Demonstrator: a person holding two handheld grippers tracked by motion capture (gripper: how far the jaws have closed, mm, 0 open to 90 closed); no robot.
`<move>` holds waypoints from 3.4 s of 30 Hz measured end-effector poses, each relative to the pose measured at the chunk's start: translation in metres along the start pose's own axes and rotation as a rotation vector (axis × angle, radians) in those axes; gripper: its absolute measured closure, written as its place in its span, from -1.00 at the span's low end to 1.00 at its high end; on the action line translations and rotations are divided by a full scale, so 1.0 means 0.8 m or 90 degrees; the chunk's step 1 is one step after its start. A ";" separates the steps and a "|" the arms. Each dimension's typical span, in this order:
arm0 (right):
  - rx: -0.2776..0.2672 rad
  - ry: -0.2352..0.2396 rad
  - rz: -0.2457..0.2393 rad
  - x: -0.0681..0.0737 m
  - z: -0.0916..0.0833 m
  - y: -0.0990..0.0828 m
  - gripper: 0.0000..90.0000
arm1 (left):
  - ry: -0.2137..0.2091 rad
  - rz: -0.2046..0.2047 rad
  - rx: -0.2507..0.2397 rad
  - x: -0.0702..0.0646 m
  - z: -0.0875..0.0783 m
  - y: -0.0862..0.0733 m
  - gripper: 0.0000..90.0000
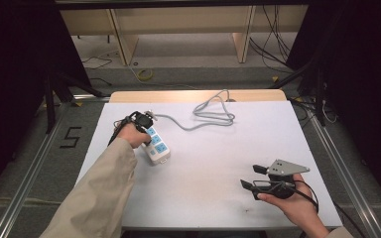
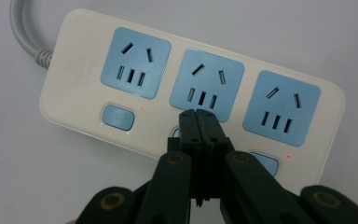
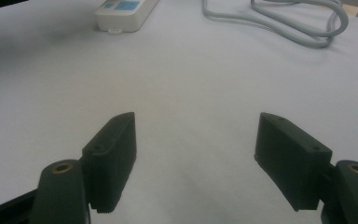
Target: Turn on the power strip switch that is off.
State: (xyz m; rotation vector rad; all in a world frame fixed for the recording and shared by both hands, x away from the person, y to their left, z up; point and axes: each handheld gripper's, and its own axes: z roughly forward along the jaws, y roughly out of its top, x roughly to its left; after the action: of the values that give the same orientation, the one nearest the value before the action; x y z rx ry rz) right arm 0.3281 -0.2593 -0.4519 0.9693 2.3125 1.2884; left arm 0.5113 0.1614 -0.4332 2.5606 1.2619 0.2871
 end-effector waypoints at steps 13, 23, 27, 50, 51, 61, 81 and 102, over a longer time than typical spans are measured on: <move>-0.001 0.001 0.001 0.000 -0.001 0.000 -0.34 | 0.007 0.006 0.002 -0.002 0.001 0.000 1.00; -0.001 0.001 0.001 0.000 -0.001 0.000 -0.34 | 0.014 0.009 0.002 -0.004 0.002 0.000 1.00; -0.001 0.001 0.000 0.000 -0.001 0.000 -0.33 | 0.012 0.000 0.001 -0.003 0.002 0.000 1.00; -0.004 0.007 -0.003 0.002 -0.001 0.000 -0.33 | 0.020 -0.005 0.006 -0.006 0.003 0.000 1.00; -0.004 0.007 -0.003 0.002 -0.001 0.000 -0.33 | 0.020 -0.005 0.006 -0.006 0.003 0.000 1.00; -0.006 0.010 -0.002 0.002 0.000 0.000 -0.33 | 0.009 -0.020 -0.008 -0.004 0.003 -0.003 1.00; -0.008 0.010 -0.003 0.002 0.000 0.000 -0.33 | 0.013 -0.020 -0.013 -0.002 0.001 -0.004 1.00; -0.005 0.010 -0.002 0.003 0.001 0.001 -0.33 | 0.023 -0.043 -0.101 0.009 -0.018 -0.011 0.85</move>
State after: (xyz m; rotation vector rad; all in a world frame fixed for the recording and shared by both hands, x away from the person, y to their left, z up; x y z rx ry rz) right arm 0.3272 -0.2573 -0.4517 0.9556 2.3179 1.3086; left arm 0.5048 0.1741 -0.4223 2.3853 1.2813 0.4028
